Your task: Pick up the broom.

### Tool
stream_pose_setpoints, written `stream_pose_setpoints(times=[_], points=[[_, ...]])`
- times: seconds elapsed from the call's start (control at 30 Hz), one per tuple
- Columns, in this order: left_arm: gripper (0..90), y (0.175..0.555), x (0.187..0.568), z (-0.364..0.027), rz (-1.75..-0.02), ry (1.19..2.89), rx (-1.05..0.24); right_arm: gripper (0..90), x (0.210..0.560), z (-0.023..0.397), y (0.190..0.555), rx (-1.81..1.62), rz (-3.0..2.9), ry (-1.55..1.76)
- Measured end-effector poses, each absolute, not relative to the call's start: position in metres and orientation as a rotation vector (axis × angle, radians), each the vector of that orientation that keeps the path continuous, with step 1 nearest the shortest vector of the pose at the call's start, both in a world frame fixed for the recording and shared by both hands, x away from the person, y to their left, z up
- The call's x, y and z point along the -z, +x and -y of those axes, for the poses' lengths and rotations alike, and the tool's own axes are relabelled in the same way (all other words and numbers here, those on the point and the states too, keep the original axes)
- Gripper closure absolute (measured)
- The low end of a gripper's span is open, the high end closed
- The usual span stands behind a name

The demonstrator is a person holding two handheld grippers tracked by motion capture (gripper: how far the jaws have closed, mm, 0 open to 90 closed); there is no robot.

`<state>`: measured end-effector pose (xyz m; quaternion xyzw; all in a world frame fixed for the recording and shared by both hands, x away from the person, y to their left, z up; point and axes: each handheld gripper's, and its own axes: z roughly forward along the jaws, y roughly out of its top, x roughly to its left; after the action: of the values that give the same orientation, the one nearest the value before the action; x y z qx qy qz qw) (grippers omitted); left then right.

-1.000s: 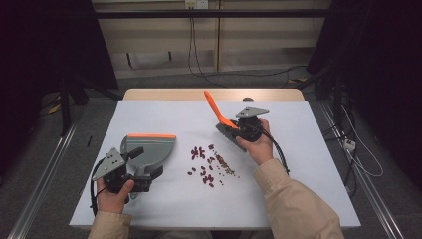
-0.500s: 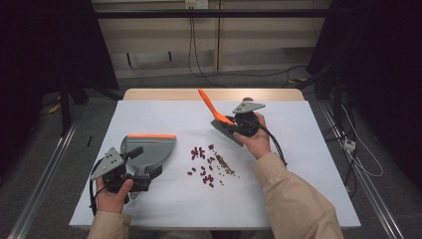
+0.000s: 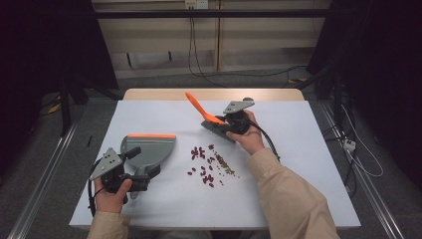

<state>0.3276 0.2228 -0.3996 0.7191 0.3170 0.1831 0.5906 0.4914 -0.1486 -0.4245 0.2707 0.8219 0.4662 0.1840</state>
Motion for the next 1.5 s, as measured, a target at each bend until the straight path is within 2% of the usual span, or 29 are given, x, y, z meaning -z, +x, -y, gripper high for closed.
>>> stream_pose_setpoints(times=[0.3, 0.73, 1.5], points=[[3.7, 0.327, 0.400, -0.223, -0.747, 1.673, -0.438, 71.1, 0.432, 0.134, 0.497, -1.331, -2.372, 0.651], [3.7, 0.325, 0.400, -0.224, -0.750, 1.672, -0.439, 69.7, 0.434, 0.123, 0.484, -1.325, -2.497, 0.556], [3.7, 0.326, 0.402, -0.225, -0.750, 1.680, -0.436, 69.0, 0.434, 0.124, 0.483, -1.348, -2.519, 0.588]])
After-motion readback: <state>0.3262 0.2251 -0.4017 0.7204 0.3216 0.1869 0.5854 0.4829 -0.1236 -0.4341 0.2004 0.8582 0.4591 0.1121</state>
